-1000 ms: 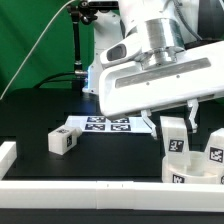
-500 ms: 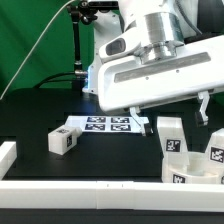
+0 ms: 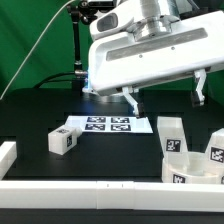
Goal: Assemble stool
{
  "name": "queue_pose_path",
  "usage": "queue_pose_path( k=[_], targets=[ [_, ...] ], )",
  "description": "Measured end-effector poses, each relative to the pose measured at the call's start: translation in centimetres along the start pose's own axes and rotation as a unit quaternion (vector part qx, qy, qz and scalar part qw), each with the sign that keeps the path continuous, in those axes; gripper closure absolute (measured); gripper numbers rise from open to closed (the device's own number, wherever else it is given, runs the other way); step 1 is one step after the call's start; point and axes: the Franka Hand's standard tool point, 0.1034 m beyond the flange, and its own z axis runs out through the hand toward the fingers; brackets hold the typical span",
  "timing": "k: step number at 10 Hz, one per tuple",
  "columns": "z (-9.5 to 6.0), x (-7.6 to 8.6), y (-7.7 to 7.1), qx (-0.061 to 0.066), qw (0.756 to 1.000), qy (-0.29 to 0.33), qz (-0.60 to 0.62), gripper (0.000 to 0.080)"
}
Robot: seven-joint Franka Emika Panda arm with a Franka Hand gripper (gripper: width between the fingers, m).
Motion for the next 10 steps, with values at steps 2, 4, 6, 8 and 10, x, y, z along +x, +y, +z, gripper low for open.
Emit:
queue_pose_path(
  k=[2, 4, 6, 8, 10],
  targets=[
    [0.0, 0.0, 0.0, 0.0, 1.0, -0.001, 0.0, 0.0151],
    [0.1, -0.1, 0.3, 0.0, 1.0, -0.012, -0.023, 0.0151],
    [0.0, -0.6, -0.6, 0.013, 0.996, -0.076, -0.048, 0.0151],
    [-0.2, -0.3, -1.5, 0.026, 0.988, -0.14, -0.055, 0.0151],
    [-0.4, -0.8, -1.9, 0.036, 0.98, -0.19, -0.054, 0.0151]
  ],
)
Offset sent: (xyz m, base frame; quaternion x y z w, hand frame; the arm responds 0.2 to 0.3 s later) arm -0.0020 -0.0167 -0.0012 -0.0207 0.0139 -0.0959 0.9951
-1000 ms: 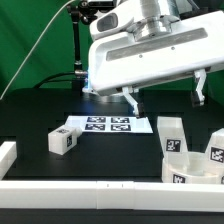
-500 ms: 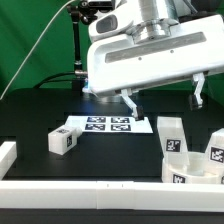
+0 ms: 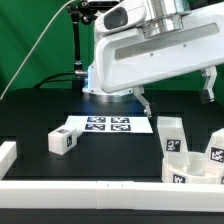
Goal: Assemble stool
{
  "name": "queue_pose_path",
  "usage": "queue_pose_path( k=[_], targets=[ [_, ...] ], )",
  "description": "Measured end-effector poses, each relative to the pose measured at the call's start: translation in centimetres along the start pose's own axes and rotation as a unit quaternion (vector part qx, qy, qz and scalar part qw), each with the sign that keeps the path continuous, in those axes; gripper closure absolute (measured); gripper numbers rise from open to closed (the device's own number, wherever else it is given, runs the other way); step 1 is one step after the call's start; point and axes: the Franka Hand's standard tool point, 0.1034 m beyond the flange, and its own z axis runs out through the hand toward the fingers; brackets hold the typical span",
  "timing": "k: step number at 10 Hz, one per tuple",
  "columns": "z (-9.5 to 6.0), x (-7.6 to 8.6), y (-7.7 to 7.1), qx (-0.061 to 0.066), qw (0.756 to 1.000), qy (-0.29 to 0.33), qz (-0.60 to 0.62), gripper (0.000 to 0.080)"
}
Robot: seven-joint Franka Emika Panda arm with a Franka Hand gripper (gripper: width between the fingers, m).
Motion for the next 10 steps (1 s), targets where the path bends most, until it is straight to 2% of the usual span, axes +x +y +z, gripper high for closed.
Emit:
queue_pose_path(
  k=[1, 2, 6, 9, 10],
  targets=[
    [-0.11, 0.17, 0.01, -0.002, 1.0, -0.003, -0.018, 0.0151],
    [-0.19, 0.38, 0.1, -0.018, 0.995, -0.002, -0.095, 0.0151],
    [-0.12, 0.34, 0.04, -0.021, 0.972, -0.009, -0.234, 0.0151],
    [-0.06, 0.32, 0.01, -0.023, 0.939, -0.015, -0.343, 0.0151],
    [0.21, 0.54, -0.45, -0.029, 0.912, -0.022, -0.41, 0.0151]
  ],
)
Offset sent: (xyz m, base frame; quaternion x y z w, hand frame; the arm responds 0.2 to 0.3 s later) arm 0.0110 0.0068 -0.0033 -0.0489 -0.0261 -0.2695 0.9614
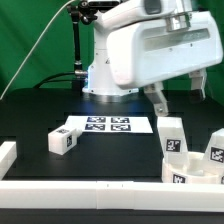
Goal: Assemble stool
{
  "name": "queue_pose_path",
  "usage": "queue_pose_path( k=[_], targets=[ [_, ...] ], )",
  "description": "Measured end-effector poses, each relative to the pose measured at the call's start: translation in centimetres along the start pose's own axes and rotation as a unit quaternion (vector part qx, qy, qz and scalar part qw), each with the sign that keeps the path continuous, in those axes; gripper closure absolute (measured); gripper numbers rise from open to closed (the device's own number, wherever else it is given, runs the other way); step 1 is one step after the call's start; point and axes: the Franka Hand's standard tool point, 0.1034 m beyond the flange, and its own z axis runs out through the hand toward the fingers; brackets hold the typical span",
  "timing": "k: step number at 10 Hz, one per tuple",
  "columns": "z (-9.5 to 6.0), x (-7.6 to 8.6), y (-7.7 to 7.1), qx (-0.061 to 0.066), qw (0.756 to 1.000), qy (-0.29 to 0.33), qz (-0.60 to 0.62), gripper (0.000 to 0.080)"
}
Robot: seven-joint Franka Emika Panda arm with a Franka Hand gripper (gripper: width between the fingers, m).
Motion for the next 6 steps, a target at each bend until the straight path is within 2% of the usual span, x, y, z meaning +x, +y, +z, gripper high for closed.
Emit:
queue_pose_path(
  k=[2, 6],
  targets=[
    [0.9, 0.5, -0.48, 0.0, 0.995, -0.008, -0.102, 0.0151],
    [1.13, 0.15, -0.24, 0.001, 0.984, -0.008, -0.18, 0.0151]
  ],
)
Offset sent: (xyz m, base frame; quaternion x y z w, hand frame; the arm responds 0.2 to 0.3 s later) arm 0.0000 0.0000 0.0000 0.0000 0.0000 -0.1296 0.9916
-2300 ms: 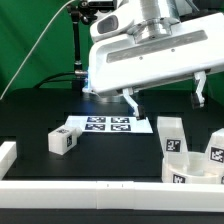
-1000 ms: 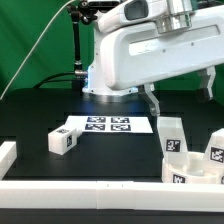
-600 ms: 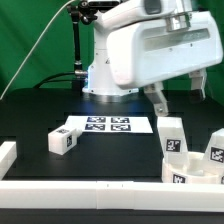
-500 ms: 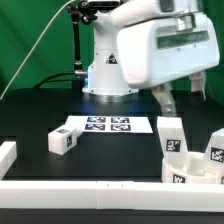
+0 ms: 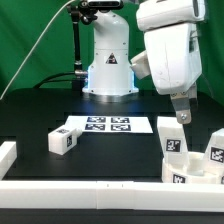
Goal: Assemble stool
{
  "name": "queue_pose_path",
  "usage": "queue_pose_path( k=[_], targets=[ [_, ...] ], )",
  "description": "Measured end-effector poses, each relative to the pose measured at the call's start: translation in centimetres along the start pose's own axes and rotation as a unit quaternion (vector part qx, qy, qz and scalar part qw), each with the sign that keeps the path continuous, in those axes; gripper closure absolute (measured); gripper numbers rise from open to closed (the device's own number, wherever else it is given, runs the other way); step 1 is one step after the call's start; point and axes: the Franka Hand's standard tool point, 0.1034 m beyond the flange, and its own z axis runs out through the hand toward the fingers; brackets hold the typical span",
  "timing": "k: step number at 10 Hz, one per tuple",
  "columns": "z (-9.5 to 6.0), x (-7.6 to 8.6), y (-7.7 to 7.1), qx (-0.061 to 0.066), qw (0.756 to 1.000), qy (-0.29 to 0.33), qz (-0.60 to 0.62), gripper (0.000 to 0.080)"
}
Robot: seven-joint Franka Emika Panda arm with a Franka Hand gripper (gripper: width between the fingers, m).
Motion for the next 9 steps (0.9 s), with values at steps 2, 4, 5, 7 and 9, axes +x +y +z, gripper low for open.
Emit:
queue_pose_path(
  k=[2, 4, 5, 7, 9],
  targets=[
    [0.9, -0.4, -0.2, 0.004, 1.0, 0.0, 0.004, 0.0151],
    [1.4, -0.9, -0.4, 0.008, 1.0, -0.002, 0.007, 0.0151],
    [1.5, -1.2, -0.4, 0.009, 1.0, -0.002, 0.009, 0.0151],
    [1.6, -1.4, -0.4, 0.01, 1.0, -0.002, 0.01, 0.0151],
    [1.7, -1.4, -0.5, 0.011, 1.0, -0.003, 0.01, 0.024]
  ],
)
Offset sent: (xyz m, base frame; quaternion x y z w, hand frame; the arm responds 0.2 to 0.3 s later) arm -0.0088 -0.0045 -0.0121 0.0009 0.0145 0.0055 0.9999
